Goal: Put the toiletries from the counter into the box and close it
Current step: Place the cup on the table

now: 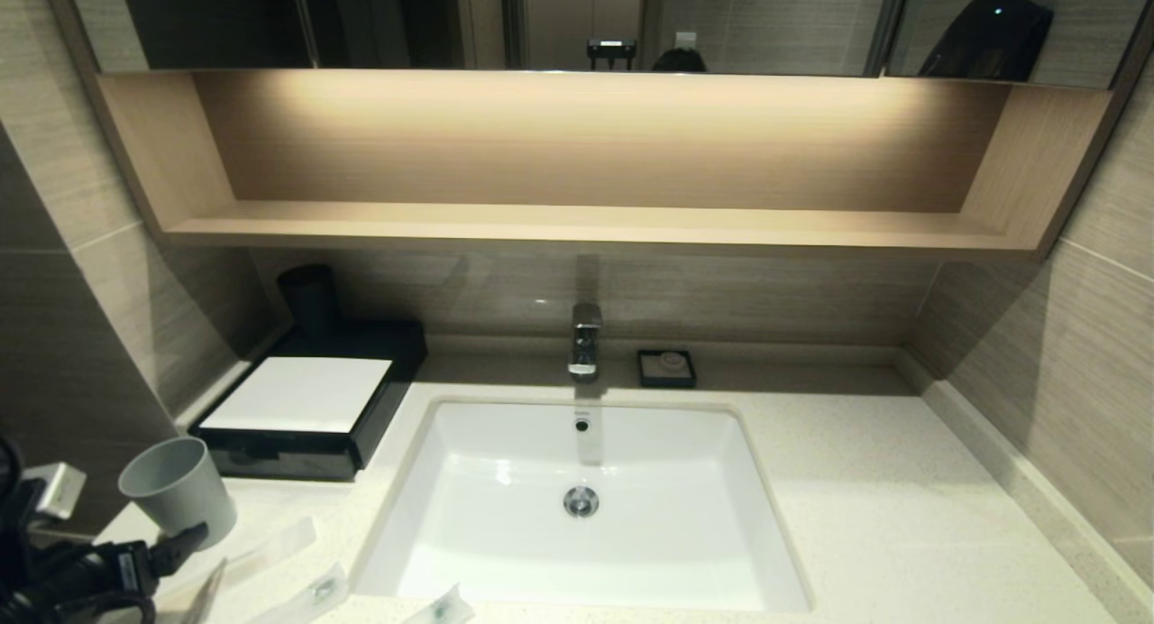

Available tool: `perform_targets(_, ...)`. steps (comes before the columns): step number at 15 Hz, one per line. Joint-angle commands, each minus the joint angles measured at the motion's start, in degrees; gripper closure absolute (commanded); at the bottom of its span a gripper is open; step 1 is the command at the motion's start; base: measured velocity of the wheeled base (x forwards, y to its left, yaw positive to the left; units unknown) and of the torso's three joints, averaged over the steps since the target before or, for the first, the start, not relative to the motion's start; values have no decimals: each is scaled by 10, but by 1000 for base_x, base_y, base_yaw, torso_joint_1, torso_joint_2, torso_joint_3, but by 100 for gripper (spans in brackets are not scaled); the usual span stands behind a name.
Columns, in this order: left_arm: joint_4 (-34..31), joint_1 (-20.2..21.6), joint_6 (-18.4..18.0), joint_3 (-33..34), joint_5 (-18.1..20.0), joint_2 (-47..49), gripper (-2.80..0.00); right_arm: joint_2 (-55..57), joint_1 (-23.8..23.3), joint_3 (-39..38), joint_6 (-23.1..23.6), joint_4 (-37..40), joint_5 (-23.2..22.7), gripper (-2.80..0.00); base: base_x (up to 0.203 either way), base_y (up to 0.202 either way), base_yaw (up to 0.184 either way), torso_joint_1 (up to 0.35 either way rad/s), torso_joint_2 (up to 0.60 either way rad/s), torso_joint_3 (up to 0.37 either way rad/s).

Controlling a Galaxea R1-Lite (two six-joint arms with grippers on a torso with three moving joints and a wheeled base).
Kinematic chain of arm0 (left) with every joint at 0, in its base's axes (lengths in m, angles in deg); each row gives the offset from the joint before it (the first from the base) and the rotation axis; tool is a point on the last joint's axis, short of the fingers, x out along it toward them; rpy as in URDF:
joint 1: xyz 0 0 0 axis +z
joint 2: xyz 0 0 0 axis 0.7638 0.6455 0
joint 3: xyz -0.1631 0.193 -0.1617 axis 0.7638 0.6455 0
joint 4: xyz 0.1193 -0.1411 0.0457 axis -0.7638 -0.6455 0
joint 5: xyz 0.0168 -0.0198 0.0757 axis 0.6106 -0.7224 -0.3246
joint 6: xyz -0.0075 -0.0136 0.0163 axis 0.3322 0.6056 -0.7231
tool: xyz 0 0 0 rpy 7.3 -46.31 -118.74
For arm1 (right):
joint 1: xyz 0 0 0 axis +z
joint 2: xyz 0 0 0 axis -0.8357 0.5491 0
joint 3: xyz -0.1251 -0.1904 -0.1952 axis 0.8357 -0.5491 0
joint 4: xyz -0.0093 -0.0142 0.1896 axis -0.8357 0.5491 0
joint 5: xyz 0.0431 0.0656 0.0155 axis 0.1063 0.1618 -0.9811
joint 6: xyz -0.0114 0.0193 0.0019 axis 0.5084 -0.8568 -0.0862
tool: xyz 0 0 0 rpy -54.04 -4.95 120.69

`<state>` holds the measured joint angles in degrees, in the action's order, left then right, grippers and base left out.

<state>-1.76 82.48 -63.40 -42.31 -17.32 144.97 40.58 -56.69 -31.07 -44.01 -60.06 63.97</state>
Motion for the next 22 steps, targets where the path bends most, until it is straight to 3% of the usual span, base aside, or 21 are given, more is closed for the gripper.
perform_targets(1,47,-2,-1,0,1,53,-280,0,0,0,-1,0,0,0,0,0,0,0,0,0)
perform_targets(4,87,-4,-1,0,2,76,-280,0,0,0,0,0,0,0,0,0,0,0,0,0)
perform_targets(22,89,-18,4,-17,25,99,-280,0,0,0,0,0,0,0,0,0,0,0,0,0)
